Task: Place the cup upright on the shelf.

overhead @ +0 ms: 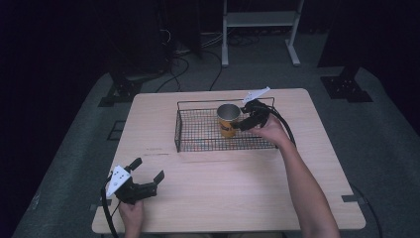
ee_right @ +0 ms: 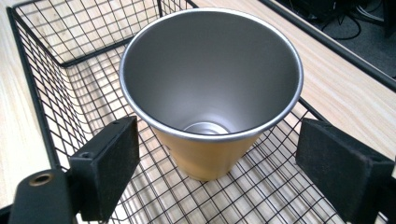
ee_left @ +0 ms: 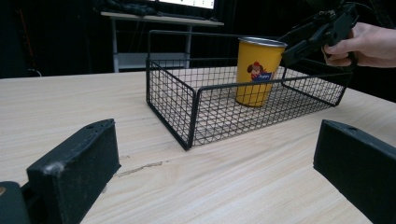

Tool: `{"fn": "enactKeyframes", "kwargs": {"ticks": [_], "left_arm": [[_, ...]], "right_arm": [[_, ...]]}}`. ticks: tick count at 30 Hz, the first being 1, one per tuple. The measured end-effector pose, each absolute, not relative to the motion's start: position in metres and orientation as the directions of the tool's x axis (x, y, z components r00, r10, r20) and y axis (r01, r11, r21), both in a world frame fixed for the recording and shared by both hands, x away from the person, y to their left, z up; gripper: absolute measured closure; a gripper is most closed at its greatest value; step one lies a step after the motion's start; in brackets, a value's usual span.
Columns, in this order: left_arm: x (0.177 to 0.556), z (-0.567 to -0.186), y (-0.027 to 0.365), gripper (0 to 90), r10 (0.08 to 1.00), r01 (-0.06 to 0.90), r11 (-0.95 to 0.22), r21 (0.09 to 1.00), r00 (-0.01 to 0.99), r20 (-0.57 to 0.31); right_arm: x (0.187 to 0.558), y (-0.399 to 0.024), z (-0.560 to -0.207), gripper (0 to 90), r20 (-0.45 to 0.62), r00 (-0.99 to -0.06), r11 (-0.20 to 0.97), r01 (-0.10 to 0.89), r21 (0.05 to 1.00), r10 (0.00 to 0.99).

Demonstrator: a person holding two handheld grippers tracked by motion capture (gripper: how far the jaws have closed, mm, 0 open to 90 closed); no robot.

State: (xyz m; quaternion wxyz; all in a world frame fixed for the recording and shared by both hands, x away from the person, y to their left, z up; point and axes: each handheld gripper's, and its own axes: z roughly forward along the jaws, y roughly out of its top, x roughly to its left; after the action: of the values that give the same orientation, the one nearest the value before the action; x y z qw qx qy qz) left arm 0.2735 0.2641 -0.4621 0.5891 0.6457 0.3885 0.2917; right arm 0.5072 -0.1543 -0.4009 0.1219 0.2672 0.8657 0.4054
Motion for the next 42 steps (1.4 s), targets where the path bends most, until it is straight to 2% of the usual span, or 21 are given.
{"fn": "enactKeyframes", "kwargs": {"ticks": [18,42], "left_arm": [[0.274,-0.462,0.264,0.0,0.848,0.16,-0.008,0.987,0.524,-0.078],[0.273,-0.462,0.263,0.0,0.847,0.158,-0.02,0.987,0.527,-0.067]], "right_arm": [[0.494,-0.17,-0.388,12.7,0.016,-0.834,0.509,0.351,0.786,0.551],[0.461,-0.207,-0.39,12.7,0.048,-0.834,0.456,0.348,0.819,0.55]]}}
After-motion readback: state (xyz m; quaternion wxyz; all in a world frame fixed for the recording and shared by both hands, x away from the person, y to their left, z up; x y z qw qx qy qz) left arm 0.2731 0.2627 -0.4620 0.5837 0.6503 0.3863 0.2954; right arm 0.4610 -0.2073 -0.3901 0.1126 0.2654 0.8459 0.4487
